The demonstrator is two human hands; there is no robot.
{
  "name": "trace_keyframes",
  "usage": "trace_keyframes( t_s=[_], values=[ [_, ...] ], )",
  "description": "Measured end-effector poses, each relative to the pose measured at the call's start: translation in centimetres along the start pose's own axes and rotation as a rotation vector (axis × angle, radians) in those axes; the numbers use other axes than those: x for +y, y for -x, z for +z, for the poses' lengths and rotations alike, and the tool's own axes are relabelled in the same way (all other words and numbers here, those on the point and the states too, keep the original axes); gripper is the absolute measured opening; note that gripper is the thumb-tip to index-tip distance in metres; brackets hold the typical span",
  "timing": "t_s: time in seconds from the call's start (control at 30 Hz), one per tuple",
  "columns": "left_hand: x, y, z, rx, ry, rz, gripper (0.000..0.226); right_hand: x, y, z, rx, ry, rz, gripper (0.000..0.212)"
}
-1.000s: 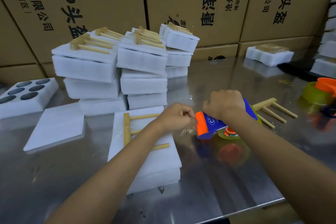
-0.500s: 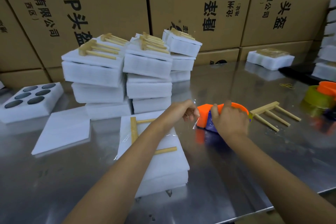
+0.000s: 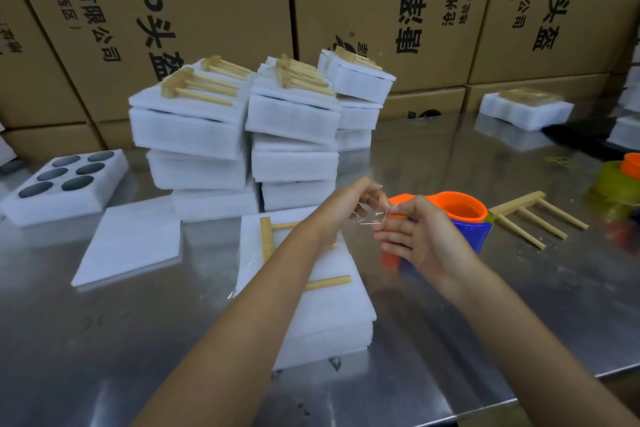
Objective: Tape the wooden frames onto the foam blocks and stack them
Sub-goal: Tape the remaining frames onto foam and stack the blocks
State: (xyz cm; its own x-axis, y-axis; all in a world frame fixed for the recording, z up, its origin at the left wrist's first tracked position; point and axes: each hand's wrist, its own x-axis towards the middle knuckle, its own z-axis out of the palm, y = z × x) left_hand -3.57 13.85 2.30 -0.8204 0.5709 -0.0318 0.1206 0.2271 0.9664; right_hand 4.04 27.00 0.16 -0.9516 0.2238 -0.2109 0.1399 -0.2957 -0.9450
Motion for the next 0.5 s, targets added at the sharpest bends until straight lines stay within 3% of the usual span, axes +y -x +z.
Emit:
trace_keyframes(
  t_s=[0.5],
  values=[
    [0.0,0.1,0.0,0.027,-0.04,-0.075,0.029,0.2,-0.5,-1.0,0.0,0.064,0.055,0.016]
  ],
)
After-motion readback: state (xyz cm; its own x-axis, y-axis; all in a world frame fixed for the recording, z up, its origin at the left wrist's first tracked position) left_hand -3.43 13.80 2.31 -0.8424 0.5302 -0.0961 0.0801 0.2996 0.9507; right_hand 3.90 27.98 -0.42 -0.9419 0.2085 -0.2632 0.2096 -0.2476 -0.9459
